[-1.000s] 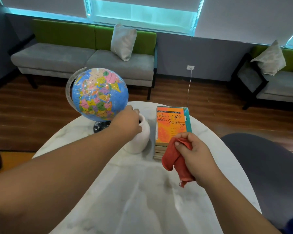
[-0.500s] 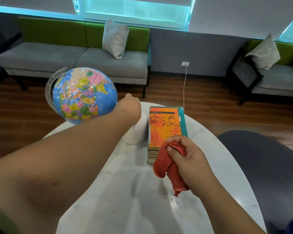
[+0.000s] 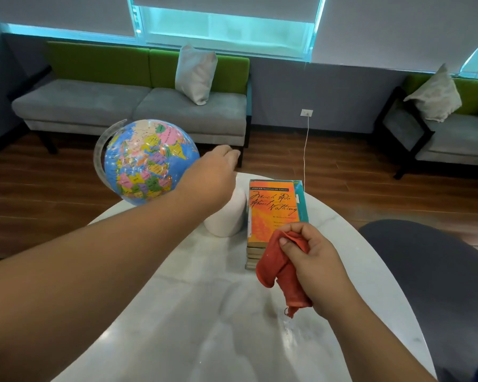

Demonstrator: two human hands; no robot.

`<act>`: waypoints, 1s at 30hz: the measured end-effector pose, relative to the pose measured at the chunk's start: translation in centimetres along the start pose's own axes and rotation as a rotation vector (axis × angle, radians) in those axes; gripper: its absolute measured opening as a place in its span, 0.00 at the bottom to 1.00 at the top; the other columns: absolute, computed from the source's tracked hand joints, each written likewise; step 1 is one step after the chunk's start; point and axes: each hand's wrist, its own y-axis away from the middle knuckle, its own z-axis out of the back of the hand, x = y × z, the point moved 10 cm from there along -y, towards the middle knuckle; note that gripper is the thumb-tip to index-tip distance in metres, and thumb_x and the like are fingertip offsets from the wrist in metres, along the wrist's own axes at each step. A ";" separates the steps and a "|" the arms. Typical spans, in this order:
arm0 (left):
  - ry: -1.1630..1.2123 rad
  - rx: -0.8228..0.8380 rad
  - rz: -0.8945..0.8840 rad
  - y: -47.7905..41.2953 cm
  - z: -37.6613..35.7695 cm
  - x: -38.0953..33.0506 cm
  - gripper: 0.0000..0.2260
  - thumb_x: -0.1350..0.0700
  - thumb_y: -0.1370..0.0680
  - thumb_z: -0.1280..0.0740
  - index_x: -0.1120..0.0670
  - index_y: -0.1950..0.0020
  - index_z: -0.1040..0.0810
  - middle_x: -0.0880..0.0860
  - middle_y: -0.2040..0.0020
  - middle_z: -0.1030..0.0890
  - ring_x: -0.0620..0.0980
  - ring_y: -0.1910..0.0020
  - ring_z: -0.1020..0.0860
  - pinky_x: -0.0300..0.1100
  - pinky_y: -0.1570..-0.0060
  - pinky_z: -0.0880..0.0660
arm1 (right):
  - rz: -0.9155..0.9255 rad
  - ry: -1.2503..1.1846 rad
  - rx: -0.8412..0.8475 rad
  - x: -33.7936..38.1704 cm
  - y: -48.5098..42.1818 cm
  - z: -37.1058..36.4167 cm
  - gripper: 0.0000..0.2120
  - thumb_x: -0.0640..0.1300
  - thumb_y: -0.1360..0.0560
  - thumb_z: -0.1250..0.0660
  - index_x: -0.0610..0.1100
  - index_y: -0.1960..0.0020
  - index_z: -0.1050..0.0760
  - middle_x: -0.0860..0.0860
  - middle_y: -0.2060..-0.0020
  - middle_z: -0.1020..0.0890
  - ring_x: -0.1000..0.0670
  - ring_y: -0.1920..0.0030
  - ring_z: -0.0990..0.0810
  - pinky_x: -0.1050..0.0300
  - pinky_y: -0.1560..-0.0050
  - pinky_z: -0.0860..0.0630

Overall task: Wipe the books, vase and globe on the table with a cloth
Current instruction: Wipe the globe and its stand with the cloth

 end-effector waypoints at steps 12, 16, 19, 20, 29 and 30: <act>0.075 -0.030 0.436 2.2 7.5 17.6 0.31 0.62 0.22 0.39 0.55 0.21 0.48 0.55 0.23 0.41 0.58 0.26 0.38 0.49 0.29 0.39 | 0.014 0.081 -0.010 2.3 2.0 -1.1 0.06 0.45 0.21 0.35 0.57 0.52 0.24 0.58 0.52 0.22 0.52 0.50 0.22 0.51 0.51 0.19; -0.005 -0.108 0.432 2.9 8.6 18.5 0.25 0.61 0.22 0.40 0.53 0.24 0.36 0.60 0.30 0.28 0.62 0.33 0.30 0.52 0.36 0.31 | 0.004 0.105 -0.011 2.5 3.0 -0.8 0.07 0.45 0.21 0.35 0.57 0.53 0.24 0.58 0.52 0.23 0.52 0.51 0.23 0.50 0.50 0.19; -0.057 -0.257 0.428 4.0 10.5 18.4 0.16 0.60 0.21 0.39 0.54 0.34 0.23 0.61 0.41 0.21 0.64 0.42 0.25 0.52 0.44 0.27 | 0.003 0.106 -0.009 2.5 3.9 -0.4 0.07 0.45 0.21 0.35 0.57 0.51 0.24 0.58 0.50 0.22 0.52 0.49 0.22 0.51 0.50 0.19; -0.067 -0.283 0.414 4.2 10.8 18.3 0.14 0.59 0.21 0.38 0.55 0.37 0.21 0.61 0.43 0.20 0.64 0.44 0.24 0.52 0.46 0.26 | 0.002 0.105 -0.007 2.5 4.2 -0.3 0.07 0.45 0.21 0.35 0.57 0.51 0.24 0.57 0.50 0.22 0.52 0.49 0.22 0.51 0.50 0.18; -0.002 -0.363 0.299 9.0 13.0 16.0 0.08 0.57 0.24 0.32 0.55 0.48 0.15 0.56 0.50 0.16 0.59 0.48 0.20 0.49 0.48 0.24 | 0.003 0.099 0.010 2.7 6.7 -0.7 0.07 0.43 0.21 0.35 0.55 0.52 0.23 0.56 0.52 0.21 0.52 0.51 0.22 0.53 0.53 0.19; 0.002 -0.369 0.293 10.1 13.3 15.6 0.08 0.57 0.24 0.32 0.55 0.49 0.15 0.56 0.51 0.15 0.59 0.48 0.20 0.48 0.48 0.24 | 0.006 0.097 0.013 2.9 7.0 -0.9 0.07 0.42 0.21 0.35 0.55 0.52 0.23 0.56 0.52 0.21 0.52 0.52 0.22 0.55 0.54 0.19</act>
